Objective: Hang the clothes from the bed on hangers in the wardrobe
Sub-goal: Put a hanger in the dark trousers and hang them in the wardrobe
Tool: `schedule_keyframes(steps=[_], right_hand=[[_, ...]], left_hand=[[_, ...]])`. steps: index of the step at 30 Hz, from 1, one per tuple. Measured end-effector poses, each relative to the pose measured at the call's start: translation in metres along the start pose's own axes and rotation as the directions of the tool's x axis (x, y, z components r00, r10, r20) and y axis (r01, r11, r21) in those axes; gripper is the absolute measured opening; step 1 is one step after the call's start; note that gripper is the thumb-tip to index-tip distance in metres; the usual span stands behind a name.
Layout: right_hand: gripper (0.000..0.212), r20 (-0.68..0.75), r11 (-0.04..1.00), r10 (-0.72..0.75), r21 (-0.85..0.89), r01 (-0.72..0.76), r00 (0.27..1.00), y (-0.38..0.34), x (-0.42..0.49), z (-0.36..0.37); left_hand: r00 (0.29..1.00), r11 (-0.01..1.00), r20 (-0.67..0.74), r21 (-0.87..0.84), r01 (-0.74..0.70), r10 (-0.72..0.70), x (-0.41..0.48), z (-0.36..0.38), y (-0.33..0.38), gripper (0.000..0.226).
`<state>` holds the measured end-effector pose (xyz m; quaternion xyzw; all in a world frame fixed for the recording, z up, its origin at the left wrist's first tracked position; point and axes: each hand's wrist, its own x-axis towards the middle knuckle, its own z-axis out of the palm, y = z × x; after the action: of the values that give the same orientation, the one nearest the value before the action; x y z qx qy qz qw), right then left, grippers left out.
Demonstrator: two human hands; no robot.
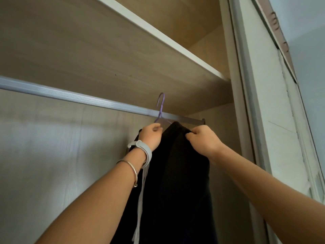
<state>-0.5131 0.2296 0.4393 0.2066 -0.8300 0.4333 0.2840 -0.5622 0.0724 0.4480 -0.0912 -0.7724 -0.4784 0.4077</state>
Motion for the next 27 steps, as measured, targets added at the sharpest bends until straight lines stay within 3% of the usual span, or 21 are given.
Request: schedule_keyframes(steps=[8,16,20,23,27], right_hand=[[0.026,0.033,0.991,-0.005,-0.132,0.01,0.999,0.037,0.054,0.021],[0.031,0.053,0.982,0.008,-0.19,0.002,0.999,0.081,0.054,0.026],[0.02,-0.073,0.999,0.037,-0.018,-0.038,0.997,0.095,0.043,0.036],[0.031,-0.174,0.986,0.096,0.153,-0.069,0.98,0.119,0.015,0.049],[0.054,-0.095,0.918,0.254,0.337,-0.21,0.962,0.169,-0.048,0.073]], left_hand=[[0.965,0.983,0.263,0.178,-0.045,-0.003,0.014,0.024,-0.041,0.033],[0.974,0.967,0.225,0.248,-0.056,-0.001,-0.001,0.052,-0.071,0.031],[0.978,0.961,0.207,0.277,-0.018,-0.042,-0.011,0.063,-0.083,0.039],[0.96,0.956,0.279,0.288,-0.055,-0.029,-0.036,0.069,-0.097,0.057],[0.891,0.965,0.435,0.261,0.015,-0.132,-0.094,0.071,-0.133,0.067]])
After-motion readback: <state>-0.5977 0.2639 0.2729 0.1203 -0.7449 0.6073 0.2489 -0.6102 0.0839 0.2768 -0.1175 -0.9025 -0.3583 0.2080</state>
